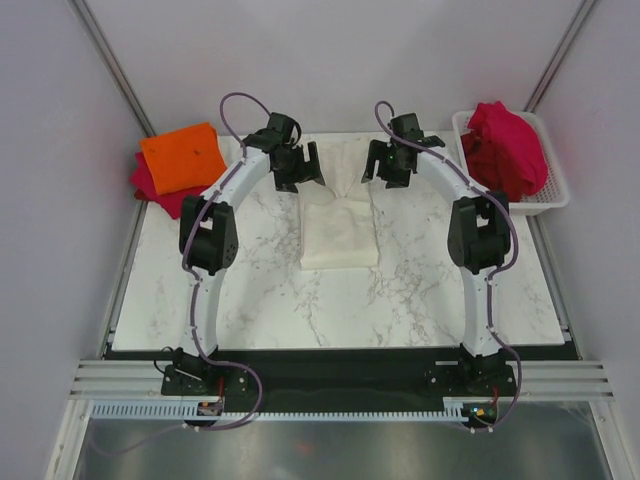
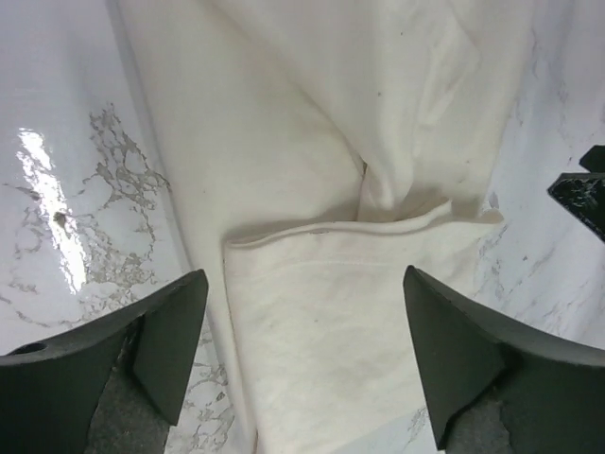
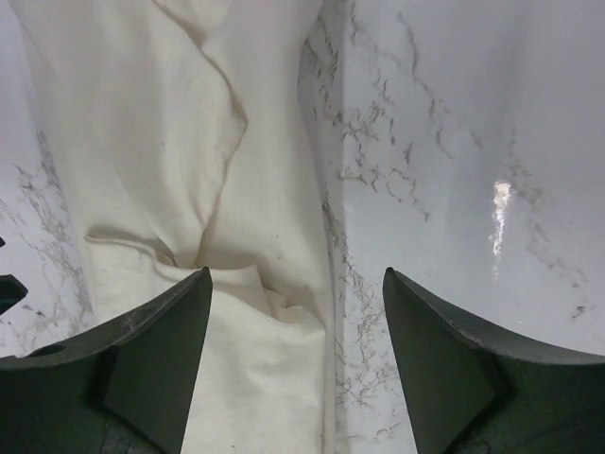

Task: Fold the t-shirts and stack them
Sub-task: Fold the tshirt

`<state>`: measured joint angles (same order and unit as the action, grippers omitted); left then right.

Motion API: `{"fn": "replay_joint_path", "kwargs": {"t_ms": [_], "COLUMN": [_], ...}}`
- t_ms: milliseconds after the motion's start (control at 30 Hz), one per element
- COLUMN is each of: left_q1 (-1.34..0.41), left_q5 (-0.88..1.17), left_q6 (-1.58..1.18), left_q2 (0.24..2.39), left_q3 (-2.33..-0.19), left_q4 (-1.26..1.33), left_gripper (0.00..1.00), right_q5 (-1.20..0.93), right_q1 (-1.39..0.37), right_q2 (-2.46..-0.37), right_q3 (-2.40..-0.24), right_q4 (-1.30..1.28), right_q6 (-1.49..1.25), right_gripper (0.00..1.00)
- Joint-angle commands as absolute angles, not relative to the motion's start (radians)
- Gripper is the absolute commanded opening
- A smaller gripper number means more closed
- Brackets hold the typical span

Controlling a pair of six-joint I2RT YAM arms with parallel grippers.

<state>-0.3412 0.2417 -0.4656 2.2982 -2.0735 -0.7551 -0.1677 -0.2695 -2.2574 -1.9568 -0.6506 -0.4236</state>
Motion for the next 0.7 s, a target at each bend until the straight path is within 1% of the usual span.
{"fn": "replay_joint_path", "kwargs": {"t_ms": [0, 67, 100, 133, 200, 233, 267, 333, 367, 400, 467, 500, 533, 600, 667], "left_q1": [-0.331, -0.333, -0.334, -0.337, -0.356, -0.367, -0.394, -0.426, -0.457, -0.471, -0.500, -0.508, -0.518, -0.523, -0.525], "left_q5": [0.239, 0.207, 0.186, 0.172, 0.149, 0.141, 0.140, 0.161, 0.184, 0.228, 0.280, 0.314, 0.328, 0.353, 0.371], "left_q6": [-0.413, -0.410, -0.408, -0.408, -0.411, -0.411, -0.413, -0.431, -0.440, -0.466, -0.492, -0.517, -0.525, -0.546, -0.554], "left_q2": [2.231, 2.177, 2.114, 2.080, 2.008, 1.944, 1.909, 1.821, 1.797, 1.775, 1.724, 1.712, 1.707, 1.713, 1.741], "left_q3": [-2.181, -2.143, -2.119, -2.085, -1.959, -1.912, -1.813, -1.711, -1.613, -1.565, -1.431, -1.390, -1.355, -1.281, -1.237], "left_q4": [-0.861, -0.859, -0.859, -0.856, -0.853, -0.842, -0.828, -0.796, -0.746, -0.721, -0.622, -0.585, -0.556, -0.488, -0.431], "left_gripper": [0.93, 0.94, 0.94, 0.93, 0.92, 0.89, 0.89, 0.88, 0.88, 0.88, 0.86, 0.86, 0.85, 0.84, 0.82], "right_q5": [-0.152, -0.156, -0.160, -0.166, -0.199, -0.219, -0.241, -0.322, -0.346, -0.386, -0.399, -0.416, -0.422, -0.425, -0.425], "right_q1": [-0.259, -0.264, -0.268, -0.271, -0.291, -0.299, -0.320, -0.342, -0.360, -0.368, -0.382, -0.380, -0.380, -0.382, -0.382], "right_q2": [-2.139, -2.028, -1.988, -1.905, -1.824, -1.756, -1.728, -1.663, -1.646, -1.631, -1.592, -1.586, -1.594, -1.618, -1.666], "right_q3": [-2.024, -1.921, -1.819, -1.763, -1.645, -1.540, -1.488, -1.351, -1.309, -1.267, -1.155, -1.120, -1.070, -1.040, -1.032], "right_q4": [-0.706, -0.678, -0.663, -0.641, -0.580, -0.563, -0.528, -0.494, -0.465, -0.451, -0.393, -0.374, -0.358, -0.341, -0.313], "right_q6": [-0.400, -0.394, -0.393, -0.393, -0.393, -0.396, -0.397, -0.410, -0.416, -0.422, -0.448, -0.452, -0.454, -0.443, -0.427], "right_gripper": [0.81, 0.82, 0.81, 0.81, 0.81, 0.81, 0.80, 0.76, 0.74, 0.70, 0.65, 0.58, 0.54, 0.48, 0.46]}}
